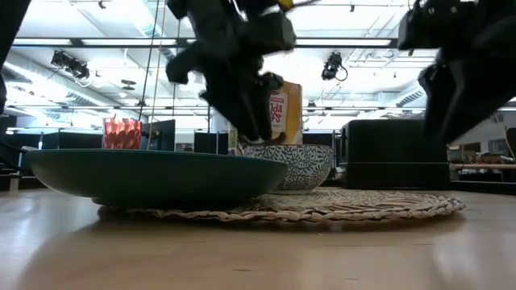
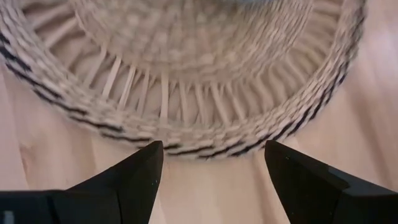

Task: Arrange a breakfast setting
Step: Pour the cereal from the yellow cereal box into the red patterned bowl

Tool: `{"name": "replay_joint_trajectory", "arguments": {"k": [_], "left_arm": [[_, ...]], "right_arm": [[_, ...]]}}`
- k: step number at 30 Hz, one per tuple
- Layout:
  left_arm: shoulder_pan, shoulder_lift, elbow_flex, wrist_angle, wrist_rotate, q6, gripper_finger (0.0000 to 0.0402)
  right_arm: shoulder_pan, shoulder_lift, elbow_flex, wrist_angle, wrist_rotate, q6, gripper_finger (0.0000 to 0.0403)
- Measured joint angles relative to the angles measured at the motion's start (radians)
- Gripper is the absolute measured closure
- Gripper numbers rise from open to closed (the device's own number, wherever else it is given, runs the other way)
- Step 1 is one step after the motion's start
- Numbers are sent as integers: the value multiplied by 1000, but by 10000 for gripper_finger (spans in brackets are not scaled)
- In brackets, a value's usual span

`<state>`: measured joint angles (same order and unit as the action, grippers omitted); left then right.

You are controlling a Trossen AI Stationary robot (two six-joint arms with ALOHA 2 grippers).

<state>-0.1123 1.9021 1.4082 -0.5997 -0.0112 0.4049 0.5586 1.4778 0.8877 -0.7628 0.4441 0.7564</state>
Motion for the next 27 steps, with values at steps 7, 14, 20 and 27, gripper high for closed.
{"name": "replay_joint_trajectory", "arguments": {"k": [7, 14, 20, 27], "left_arm": [[55, -177, -1, -34, 11, -55, 236], [252, -349, 0, 109, 42, -171, 209], [461, -402, 0, 208, 44, -216, 135], [629, -391, -2, 235, 43, -237, 101]], "right_arm": [[-22, -60, 9, 20, 96, -61, 115], [-30, -77, 9, 76, 165, -150, 115], [-30, -73, 3, 127, 159, -156, 115], [-3, -73, 3, 135, 139, -158, 115]]}}
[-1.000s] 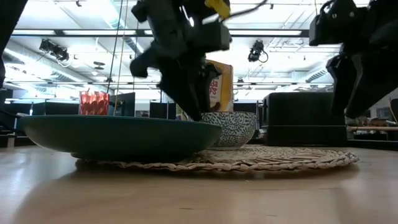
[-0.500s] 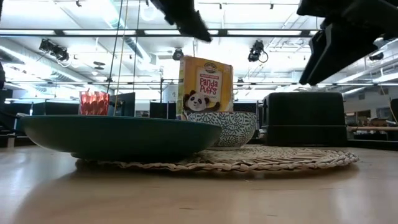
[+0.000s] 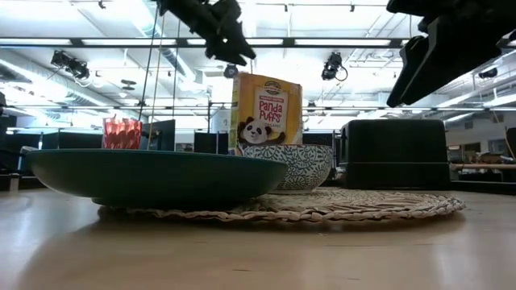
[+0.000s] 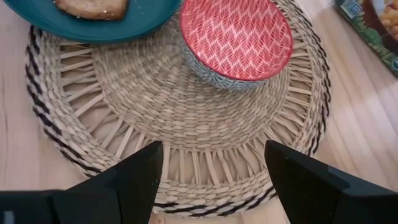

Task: Arrange a breakfast setting
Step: Pour the cereal from the yellow cereal box into the red patterned bowl

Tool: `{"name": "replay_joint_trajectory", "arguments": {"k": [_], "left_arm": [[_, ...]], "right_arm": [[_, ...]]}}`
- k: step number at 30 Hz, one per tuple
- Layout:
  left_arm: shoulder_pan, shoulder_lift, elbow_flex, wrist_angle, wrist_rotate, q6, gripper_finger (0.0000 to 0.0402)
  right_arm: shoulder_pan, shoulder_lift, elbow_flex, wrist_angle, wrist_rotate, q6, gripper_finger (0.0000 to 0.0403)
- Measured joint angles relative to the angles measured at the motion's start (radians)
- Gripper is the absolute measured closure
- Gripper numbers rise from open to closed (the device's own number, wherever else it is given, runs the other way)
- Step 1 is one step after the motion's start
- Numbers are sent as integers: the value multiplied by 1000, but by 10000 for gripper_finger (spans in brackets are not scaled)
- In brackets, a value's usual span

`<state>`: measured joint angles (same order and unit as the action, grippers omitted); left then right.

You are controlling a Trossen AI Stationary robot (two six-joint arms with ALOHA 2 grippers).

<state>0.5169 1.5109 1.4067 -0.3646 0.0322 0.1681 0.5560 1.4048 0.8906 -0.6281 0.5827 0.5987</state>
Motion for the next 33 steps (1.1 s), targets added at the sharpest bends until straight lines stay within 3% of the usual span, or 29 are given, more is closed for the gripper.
{"name": "replay_joint_trajectory", "arguments": {"k": [8, 11, 19, 22, 28, 33], "left_arm": [[74, -9, -46, -32, 1, 27, 103], [101, -43, -113, 4, 60, 17, 104], [122, -165, -288, 339, 180, -18, 104], [121, -167, -323, 395, 257, -25, 104], [137, -163, -427, 518, 162, -1, 104], [137, -163, -518, 674, 219, -18, 104]], "right_arm": [[32, 0, 0, -1, 0, 19, 115], [51, 0, 0, -3, -5, 34, 115], [73, 0, 0, -7, -29, 37, 115], [73, 0, 0, -7, -29, 34, 115], [73, 0, 0, -8, -28, 30, 115], [73, 0, 0, -10, -29, 30, 115]]}}
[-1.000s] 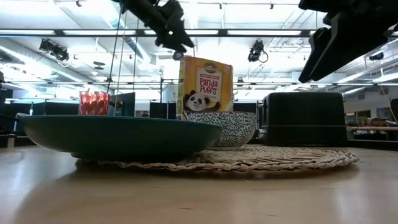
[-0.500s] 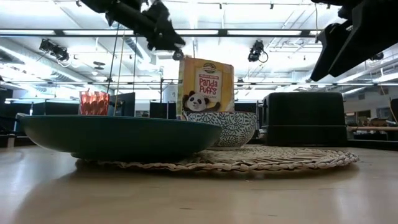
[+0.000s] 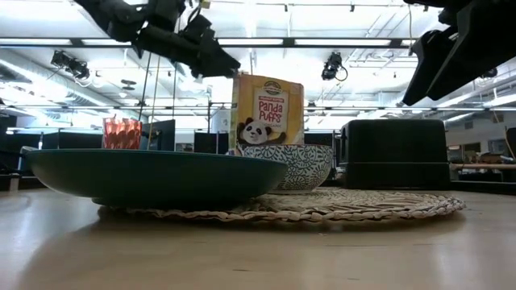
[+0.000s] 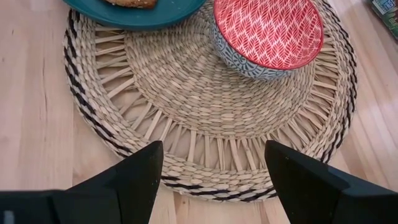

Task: Arrange a breakfast setting
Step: Pour the cereal from the yellow cereal box into the red patterned bowl

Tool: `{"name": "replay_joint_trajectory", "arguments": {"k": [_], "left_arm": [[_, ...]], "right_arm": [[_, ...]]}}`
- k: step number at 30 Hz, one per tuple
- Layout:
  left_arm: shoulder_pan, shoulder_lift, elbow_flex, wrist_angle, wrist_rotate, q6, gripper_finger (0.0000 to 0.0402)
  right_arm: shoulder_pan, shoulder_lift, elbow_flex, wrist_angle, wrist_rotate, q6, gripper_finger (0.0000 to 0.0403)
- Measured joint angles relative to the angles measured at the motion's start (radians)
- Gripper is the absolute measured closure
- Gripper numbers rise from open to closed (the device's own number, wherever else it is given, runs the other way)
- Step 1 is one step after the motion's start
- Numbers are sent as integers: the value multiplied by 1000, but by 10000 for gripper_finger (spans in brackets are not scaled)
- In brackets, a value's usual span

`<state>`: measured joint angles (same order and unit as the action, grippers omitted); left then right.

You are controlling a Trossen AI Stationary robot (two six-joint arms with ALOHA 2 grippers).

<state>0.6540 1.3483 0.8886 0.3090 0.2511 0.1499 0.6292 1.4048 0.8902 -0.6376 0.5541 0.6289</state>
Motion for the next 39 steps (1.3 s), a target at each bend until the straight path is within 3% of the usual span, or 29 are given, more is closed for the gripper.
{"name": "replay_joint_trajectory", "arguments": {"k": [11, 19, 27, 39], "left_arm": [[10, 90, -47, 165, 12, -39, 90], [9, 65, -49, 233, 7, -35, 88], [44, 72, -49, 189, -13, -35, 88], [43, 139, -48, 247, 83, -63, 88]], "right_arm": [[0, 0, 0, -1, -4, -4, 115], [-2, 0, 0, -4, -5, -3, 115], [-13, 0, 0, -10, -6, -4, 114], [-31, 0, 0, -11, -8, -29, 114]]}}
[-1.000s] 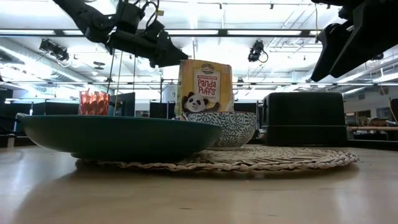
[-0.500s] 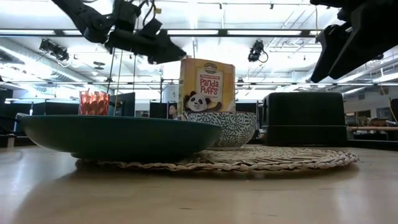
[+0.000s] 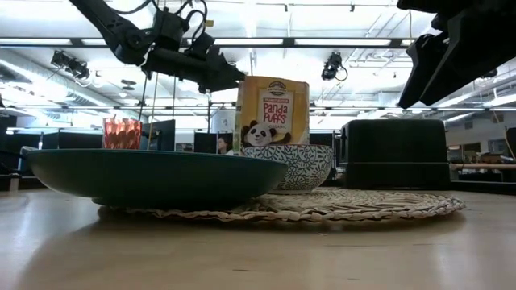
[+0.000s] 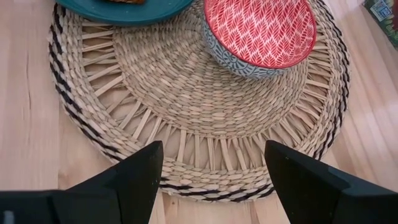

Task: Arrange a breakfast setting
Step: Pour the cereal from the yellow cereal box into the red patterned bowl

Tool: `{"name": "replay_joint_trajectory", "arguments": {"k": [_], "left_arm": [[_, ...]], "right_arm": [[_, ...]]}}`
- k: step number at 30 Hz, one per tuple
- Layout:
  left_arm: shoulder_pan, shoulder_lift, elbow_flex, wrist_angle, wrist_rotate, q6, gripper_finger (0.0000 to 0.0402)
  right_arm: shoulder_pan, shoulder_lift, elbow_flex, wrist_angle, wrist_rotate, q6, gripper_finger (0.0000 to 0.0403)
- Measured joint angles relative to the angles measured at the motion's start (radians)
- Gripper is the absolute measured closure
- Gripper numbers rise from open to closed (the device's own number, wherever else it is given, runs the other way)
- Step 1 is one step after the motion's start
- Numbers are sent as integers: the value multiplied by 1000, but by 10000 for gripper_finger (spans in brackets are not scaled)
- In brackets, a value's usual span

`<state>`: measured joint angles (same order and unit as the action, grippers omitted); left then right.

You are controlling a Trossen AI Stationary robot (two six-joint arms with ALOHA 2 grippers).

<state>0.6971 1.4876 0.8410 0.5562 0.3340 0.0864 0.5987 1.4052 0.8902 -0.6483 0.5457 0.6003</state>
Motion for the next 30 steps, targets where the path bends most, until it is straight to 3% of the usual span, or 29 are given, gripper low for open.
{"name": "replay_joint_trajectory", "arguments": {"k": [6, 18, 30], "left_arm": [[7, 2, -2, 70, 9, -26, 87], [40, 11, -2, 19, 12, -70, 87], [8, 140, -2, 89, -61, -23, 87]], "right_arm": [[-1, 0, 0, -2, -8, -1, 114], [-1, 0, 0, 4, -16, 9, 114], [-30, 0, 0, 20, -44, 8, 114]]}}
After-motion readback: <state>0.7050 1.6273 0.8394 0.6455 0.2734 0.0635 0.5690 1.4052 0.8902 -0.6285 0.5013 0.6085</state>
